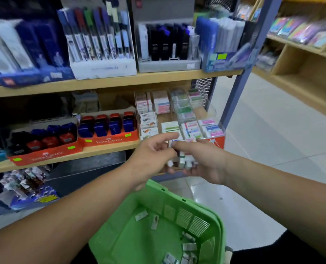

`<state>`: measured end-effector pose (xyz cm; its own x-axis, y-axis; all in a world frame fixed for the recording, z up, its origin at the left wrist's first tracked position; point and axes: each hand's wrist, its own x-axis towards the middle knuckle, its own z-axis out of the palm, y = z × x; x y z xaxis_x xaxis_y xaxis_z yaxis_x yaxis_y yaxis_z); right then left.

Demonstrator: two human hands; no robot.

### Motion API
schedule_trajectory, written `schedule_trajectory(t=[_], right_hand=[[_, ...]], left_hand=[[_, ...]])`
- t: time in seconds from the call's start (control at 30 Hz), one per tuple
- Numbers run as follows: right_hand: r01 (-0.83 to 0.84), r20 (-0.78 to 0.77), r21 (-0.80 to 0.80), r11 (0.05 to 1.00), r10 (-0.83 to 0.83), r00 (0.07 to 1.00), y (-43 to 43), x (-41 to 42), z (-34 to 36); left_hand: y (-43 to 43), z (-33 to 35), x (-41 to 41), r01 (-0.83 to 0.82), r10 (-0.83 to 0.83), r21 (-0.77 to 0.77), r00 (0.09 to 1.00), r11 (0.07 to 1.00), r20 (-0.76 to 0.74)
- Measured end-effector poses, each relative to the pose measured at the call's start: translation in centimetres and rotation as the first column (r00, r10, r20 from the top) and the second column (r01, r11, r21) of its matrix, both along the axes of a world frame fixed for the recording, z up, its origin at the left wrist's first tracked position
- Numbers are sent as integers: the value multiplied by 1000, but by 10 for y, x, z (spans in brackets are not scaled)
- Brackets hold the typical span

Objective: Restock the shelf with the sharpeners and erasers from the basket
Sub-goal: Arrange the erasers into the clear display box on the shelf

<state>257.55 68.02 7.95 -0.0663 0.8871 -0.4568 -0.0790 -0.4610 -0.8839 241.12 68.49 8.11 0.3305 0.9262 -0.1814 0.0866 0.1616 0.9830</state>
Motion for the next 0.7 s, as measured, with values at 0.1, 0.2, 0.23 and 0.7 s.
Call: schedule_trajectory(t=[0.1, 0.2, 0.23, 0.7], right_hand=[[5, -18, 26, 1000, -4, 1000, 13, 9, 4], [67, -69, 40, 997, -64, 996, 24, 21, 3], [75, -99, 42, 996, -71, 993, 27, 24, 3], [-17, -120, 51, 999, 23, 993, 48, 74, -2]], left_hand=[[19, -3, 9, -34, 34, 31, 999, 999, -20], [36, -6, 27, -53, 54, 33, 998, 998, -13], [41, -6, 34, -63, 63, 18, 998, 998, -3], [75, -11, 65, -26, 36, -47, 975, 999, 221]])
